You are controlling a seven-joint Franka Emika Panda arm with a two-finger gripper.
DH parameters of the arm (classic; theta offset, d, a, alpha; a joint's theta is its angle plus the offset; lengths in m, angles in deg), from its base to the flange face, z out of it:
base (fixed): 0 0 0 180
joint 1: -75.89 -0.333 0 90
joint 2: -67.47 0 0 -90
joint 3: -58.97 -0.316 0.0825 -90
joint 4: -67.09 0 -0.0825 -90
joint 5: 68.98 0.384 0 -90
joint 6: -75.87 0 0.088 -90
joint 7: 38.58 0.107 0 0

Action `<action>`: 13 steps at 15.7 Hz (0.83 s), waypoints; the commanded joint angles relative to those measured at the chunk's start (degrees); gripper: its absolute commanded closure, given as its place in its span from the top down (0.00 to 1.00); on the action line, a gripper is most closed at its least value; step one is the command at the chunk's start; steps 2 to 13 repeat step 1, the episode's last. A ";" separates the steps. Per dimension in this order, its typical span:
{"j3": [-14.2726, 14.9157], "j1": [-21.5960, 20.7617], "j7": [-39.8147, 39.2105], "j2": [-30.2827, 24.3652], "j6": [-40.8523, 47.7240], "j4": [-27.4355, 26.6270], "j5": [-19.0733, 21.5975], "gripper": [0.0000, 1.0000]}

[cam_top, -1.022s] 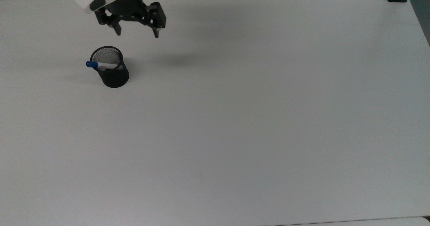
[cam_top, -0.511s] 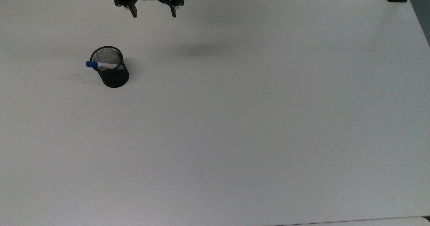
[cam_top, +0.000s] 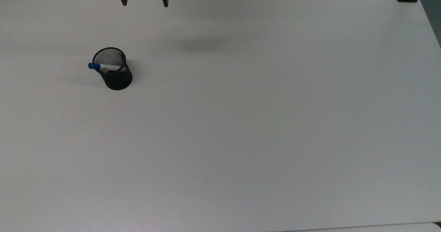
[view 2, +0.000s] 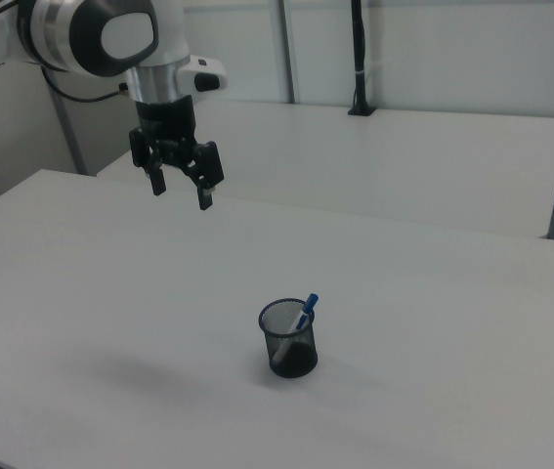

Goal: Insert the marker

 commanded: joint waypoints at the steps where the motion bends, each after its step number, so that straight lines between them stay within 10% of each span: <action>1: 0.05 -0.40 2.19 -0.95 1.32 -0.52 0.85 1.00; 13: 0.05 -0.40 2.19 -0.95 1.32 -0.52 0.85 1.00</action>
